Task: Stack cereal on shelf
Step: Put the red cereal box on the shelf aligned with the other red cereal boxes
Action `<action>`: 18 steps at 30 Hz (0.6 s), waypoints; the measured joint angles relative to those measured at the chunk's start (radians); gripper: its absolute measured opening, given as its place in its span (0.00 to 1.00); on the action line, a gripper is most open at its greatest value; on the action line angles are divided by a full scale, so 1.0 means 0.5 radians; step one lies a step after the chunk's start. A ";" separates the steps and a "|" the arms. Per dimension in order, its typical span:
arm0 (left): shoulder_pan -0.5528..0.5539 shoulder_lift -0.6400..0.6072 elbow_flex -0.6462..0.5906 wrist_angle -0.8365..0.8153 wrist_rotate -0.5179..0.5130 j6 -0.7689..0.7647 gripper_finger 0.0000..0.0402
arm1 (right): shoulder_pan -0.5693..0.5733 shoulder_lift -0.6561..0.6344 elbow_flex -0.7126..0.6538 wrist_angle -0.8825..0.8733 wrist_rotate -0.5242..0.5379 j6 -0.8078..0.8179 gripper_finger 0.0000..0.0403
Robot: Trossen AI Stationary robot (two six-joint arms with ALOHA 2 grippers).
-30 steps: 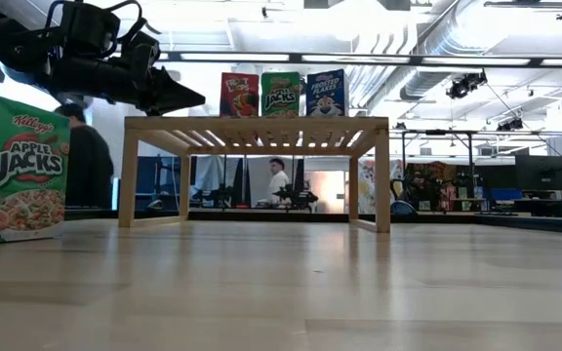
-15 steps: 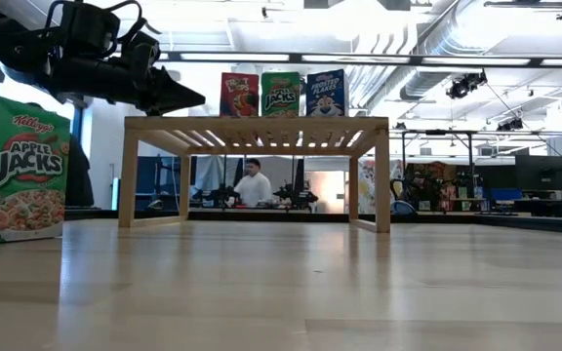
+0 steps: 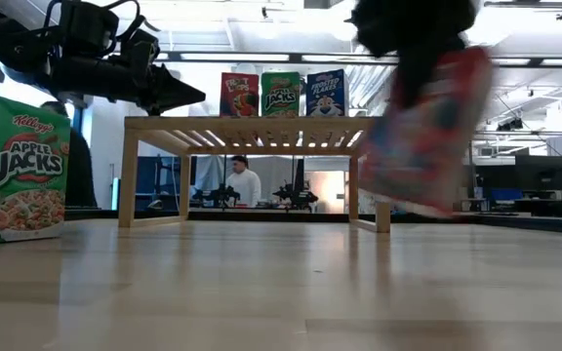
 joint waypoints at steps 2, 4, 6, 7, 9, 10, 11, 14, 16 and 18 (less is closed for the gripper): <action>0.000 0.000 0.000 0.001 0.000 0.000 0.00 | -0.109 0.010 0.000 0.083 0.033 -0.244 0.35; 0.000 0.000 0.000 0.000 0.000 0.001 0.00 | -0.207 0.040 0.002 0.176 0.046 -0.459 0.35; 0.000 0.000 0.000 0.004 0.000 0.001 0.00 | -0.298 0.074 0.002 0.228 0.056 -0.629 0.35; 0.000 0.000 0.000 0.003 0.000 0.002 0.00 | -0.337 0.093 0.007 0.273 0.056 -0.704 0.35; 0.000 0.000 0.000 0.012 0.000 0.002 0.00 | -0.401 0.145 0.067 0.305 0.078 -0.846 0.35; 0.000 0.000 0.000 0.015 0.000 0.002 0.00 | -0.425 0.174 0.113 0.304 0.100 -0.916 0.35; 0.000 0.000 0.000 0.015 0.000 0.002 0.00 | -0.445 0.205 0.165 0.301 0.110 -0.984 0.35; -0.001 0.000 0.000 0.022 0.000 -0.002 0.00 | -0.478 0.300 0.322 0.254 0.124 -1.172 0.35; -0.003 0.000 0.000 0.036 0.000 0.000 0.00 | -0.486 0.381 0.417 0.156 0.121 -1.260 0.35; -0.004 0.000 0.000 0.038 0.000 -0.002 0.00 | -0.485 0.472 0.514 0.001 0.110 -1.301 0.35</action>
